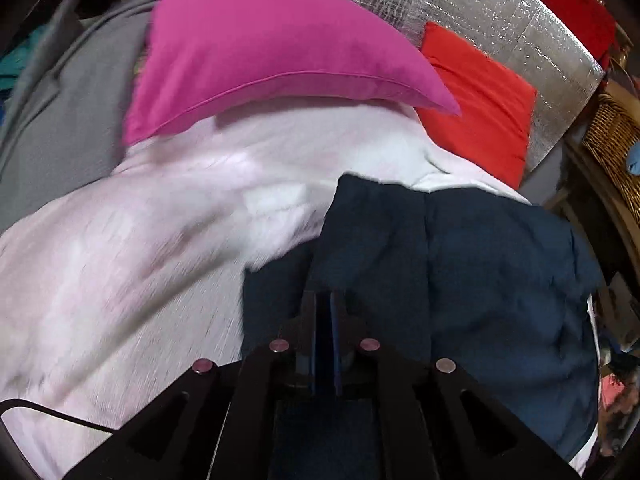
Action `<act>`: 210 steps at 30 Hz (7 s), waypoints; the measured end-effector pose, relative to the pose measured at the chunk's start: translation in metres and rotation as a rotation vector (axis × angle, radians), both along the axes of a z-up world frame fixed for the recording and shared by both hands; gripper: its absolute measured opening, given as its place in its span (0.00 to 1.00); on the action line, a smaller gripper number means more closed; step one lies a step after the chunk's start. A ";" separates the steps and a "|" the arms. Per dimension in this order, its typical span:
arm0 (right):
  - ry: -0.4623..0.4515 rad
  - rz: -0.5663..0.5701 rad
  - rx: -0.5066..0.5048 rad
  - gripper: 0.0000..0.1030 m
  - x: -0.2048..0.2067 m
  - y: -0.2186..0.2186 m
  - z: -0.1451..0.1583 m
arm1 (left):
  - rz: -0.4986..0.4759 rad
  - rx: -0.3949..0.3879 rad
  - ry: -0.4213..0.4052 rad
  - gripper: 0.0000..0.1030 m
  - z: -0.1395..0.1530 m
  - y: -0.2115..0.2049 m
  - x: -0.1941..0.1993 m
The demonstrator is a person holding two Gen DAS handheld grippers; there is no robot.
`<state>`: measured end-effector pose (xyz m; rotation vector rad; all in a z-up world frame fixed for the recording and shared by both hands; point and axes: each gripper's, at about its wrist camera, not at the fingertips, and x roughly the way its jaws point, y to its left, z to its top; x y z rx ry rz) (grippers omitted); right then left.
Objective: Fold large clothes
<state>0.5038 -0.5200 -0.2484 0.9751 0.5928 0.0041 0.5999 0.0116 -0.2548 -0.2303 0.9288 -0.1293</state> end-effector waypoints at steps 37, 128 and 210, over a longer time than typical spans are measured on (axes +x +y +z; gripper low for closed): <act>0.148 -0.088 0.181 0.79 -0.103 0.085 -0.085 | 0.395 -0.391 0.012 0.56 -0.025 0.057 -0.124; 0.160 0.185 -0.108 0.41 -0.109 0.083 -0.045 | 0.046 -0.438 0.045 0.24 0.012 0.045 -0.146; 0.217 0.287 0.063 0.70 -0.215 0.158 -0.049 | 0.018 -0.013 -0.005 0.74 0.029 0.028 -0.268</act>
